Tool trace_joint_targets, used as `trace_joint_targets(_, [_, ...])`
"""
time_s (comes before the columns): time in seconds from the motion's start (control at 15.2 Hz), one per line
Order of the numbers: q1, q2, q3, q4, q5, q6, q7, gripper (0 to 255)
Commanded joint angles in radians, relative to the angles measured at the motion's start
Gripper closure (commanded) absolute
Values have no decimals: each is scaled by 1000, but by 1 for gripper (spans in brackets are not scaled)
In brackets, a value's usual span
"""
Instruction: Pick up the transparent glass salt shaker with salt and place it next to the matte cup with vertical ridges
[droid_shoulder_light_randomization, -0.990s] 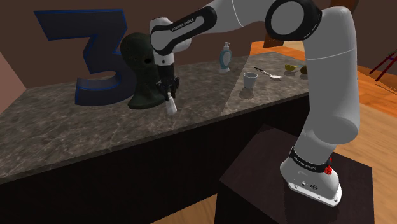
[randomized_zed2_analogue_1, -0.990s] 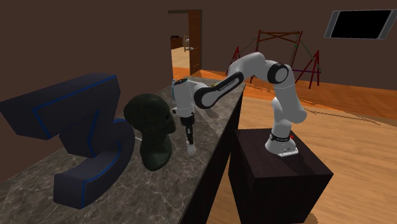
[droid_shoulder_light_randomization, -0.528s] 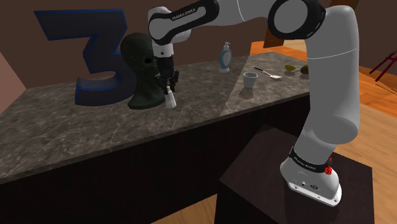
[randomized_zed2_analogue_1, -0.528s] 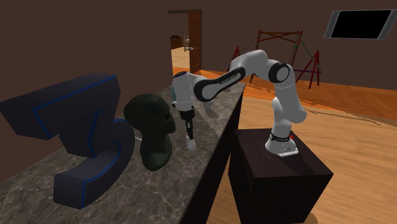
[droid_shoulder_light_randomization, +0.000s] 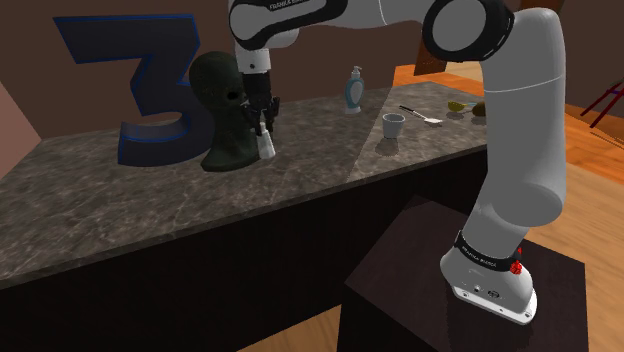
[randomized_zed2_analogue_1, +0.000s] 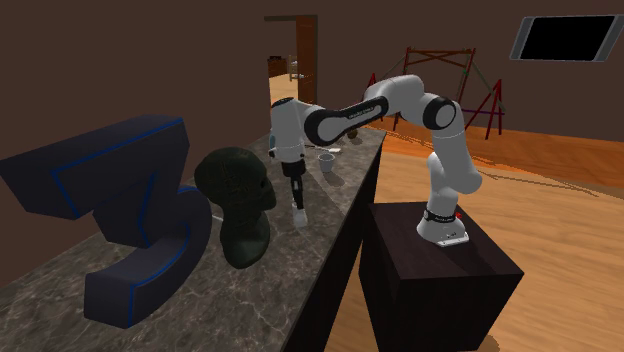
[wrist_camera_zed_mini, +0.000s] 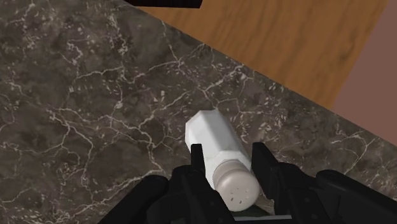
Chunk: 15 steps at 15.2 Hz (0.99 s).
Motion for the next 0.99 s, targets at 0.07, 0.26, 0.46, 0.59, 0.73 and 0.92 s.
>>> trace_joint_targets(0.07, [0,1,0,43,0,-42,3,255])
trace_joint_targets(0.26, [1,4,1,87,-1,-84,6,255])
trace_joint_targets(0.46, [2,9,1,136,-2,-127,10,255])
trace_joint_targets(0.59, [3,15,1,172,-2,-157,12,255])
trace_joint_targets(0.73, [4,22,2,210,-3,-187,15,255])
trace_joint_targets(0.92, [-27,-33,-9,132,3,-167,-25,255])
